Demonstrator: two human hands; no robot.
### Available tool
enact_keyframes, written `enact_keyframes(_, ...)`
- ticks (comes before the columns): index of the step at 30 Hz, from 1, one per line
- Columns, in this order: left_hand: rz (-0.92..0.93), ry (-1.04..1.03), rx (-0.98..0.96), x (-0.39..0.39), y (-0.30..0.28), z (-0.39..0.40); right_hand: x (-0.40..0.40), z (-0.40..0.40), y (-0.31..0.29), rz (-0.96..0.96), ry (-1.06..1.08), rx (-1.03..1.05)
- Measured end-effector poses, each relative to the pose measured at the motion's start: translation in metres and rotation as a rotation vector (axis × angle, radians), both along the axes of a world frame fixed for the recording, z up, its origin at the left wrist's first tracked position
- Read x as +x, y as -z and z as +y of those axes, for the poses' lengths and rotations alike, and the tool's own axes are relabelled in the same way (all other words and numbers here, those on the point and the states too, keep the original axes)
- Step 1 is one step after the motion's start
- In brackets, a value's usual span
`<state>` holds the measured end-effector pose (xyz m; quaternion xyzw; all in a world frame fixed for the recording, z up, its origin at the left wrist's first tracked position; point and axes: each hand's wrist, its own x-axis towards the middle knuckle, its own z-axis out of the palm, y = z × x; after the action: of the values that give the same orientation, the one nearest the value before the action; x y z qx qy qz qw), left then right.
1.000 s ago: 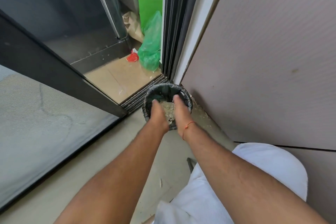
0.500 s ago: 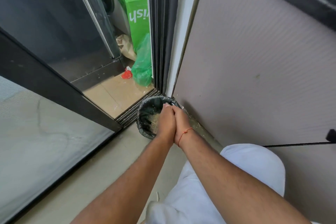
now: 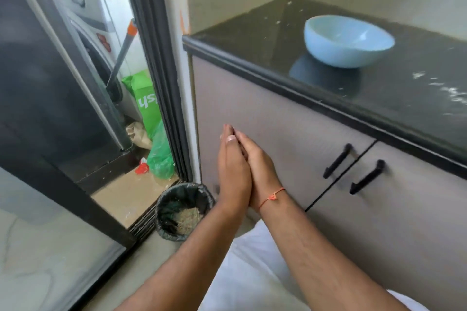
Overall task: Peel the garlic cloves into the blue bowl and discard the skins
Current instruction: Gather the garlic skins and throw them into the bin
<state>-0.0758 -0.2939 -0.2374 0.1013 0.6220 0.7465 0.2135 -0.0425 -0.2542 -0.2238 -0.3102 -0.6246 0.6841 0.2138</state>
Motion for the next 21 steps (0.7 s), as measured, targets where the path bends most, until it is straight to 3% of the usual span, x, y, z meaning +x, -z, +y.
enact_keyframes(5, 0.189, 0.127, 0.148, 0.053, -0.075, 0.028, 0.055, 0.037, -0.06, 0.087, 0.105, 0.326)
enact_keyframes(9, 0.272, 0.259, 0.262, 0.085, -0.114, 0.061, 0.09, 0.065, -0.1, 0.264, 0.16, 0.3)
enact_keyframes(12, 0.305, 0.374, 0.33, 0.113, -0.14, 0.085, 0.122, 0.083, -0.129, 0.148, 0.357, 0.517)
enact_keyframes(16, 0.471, 0.584, 0.304, 0.14, -0.158, 0.121, 0.164, 0.119, -0.142, 0.131, 0.444, 0.582)
enact_keyframes(19, 0.642, 0.749, 0.193, 0.142, -0.155, 0.148, 0.186, 0.144, -0.145, 0.233, 0.501, 0.275)
enact_keyframes(21, 0.857, 0.854, 0.071, 0.136, -0.153, 0.167, 0.208, 0.158, -0.149, 0.147, 0.575, 0.339)
